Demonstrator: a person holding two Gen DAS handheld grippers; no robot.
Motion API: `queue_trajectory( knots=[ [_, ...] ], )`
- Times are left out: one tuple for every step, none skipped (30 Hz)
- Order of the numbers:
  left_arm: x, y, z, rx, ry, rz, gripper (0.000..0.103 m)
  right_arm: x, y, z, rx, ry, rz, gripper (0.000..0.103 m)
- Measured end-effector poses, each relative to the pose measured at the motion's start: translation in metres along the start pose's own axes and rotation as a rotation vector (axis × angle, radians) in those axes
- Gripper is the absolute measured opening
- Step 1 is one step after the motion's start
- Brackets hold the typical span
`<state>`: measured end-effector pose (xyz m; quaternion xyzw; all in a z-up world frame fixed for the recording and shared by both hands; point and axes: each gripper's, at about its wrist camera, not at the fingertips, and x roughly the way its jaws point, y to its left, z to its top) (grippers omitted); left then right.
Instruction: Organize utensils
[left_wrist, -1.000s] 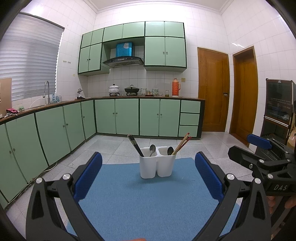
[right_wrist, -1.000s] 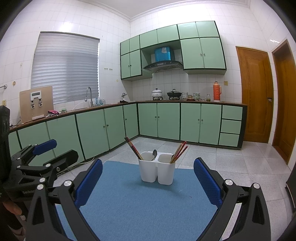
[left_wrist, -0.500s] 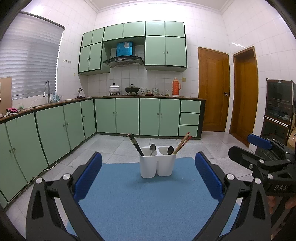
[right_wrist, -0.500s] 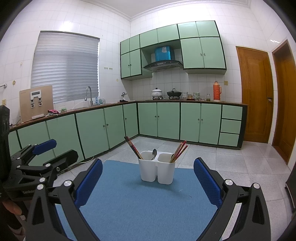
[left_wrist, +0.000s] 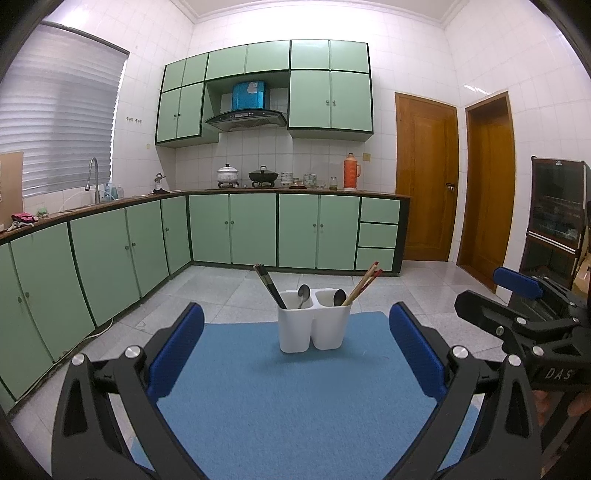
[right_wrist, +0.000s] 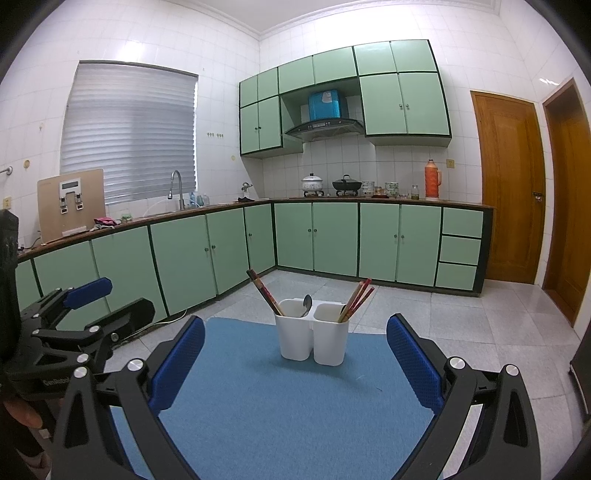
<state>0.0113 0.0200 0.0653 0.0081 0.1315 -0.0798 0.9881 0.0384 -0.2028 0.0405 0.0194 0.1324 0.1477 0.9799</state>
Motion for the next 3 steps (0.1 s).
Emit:
queue_trajectory(
  knots=[
    [0.0000,0.0001,-0.0001,0.000,0.000,-0.001,0.097,0.0001,0.0000,-0.0001,0.000,0.000,-0.001,0.097],
    [0.0000,-0.0001,-0.0002,0.000,0.001,-0.001,0.097,0.0000,-0.0001,0.0000,0.000,0.000,-0.001,0.097],
    [0.0002,-0.0003,-0.0005,-0.001,0.000,0.000,0.097,0.0004,-0.0004,0.0003,0.000,0.000,-0.001,0.097]
  ],
)
